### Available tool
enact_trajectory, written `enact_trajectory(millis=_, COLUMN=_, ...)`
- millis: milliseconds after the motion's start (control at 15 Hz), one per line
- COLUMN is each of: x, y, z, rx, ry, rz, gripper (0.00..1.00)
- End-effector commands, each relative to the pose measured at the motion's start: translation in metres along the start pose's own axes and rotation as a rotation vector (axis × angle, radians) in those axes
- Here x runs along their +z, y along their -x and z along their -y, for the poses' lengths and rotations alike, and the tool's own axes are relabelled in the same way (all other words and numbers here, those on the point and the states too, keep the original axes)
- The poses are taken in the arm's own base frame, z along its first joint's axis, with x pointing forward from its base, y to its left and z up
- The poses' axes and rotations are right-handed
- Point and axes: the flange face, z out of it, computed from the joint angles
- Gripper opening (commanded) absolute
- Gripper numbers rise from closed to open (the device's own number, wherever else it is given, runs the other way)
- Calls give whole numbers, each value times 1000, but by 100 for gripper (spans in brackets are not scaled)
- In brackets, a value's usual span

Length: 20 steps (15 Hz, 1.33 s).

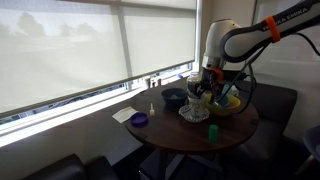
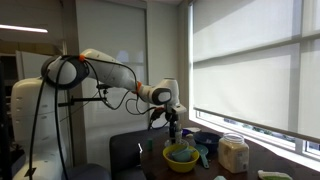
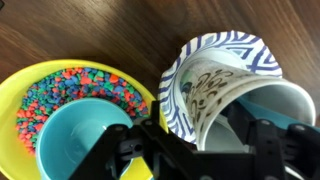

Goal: Pick up the stacked paper cups and put them on the table

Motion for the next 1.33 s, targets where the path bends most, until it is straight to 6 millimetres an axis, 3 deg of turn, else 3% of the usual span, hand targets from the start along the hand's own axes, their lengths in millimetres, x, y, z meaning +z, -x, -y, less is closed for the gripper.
enact_trajectory(millis=0, x=1, y=-3, z=12, rx=-27, ry=-56, rz=-8, gripper=41)
enact_trajectory(millis=333, x=-4, y=-3, z=17, rx=-46, ry=-94, rz=-22, gripper=7)
enact_trajectory(millis=467, x=-13, y=-2, z=17, rx=-56, ry=-114, rz=-17, gripper=1)
enact_trajectory(millis=600, x=-53, y=7, z=17, rx=-106, ry=-183, rz=-45, gripper=0)
enact_trajectory(millis=667, x=-85, y=11, z=11, rx=-130, ry=-236, rz=-74, gripper=1)
enact_trajectory(millis=800, x=-127, y=8, z=-3, rx=-141, ry=-311, rz=-137, gripper=1)
enact_trajectory(millis=933, x=-174, y=0, z=-33, rx=-94, ry=-337, rz=-225, gripper=1)
enact_trajectory(millis=1067, x=-209, y=-11, z=-79, rx=14, ry=-355, rz=-287, gripper=1)
enact_trajectory(millis=1200, x=-230, y=-30, z=-134, rx=109, ry=-386, rz=-322, gripper=1)
enact_trajectory(millis=1267, x=-228, y=-41, z=-158, rx=155, ry=-384, rz=-320, gripper=1)
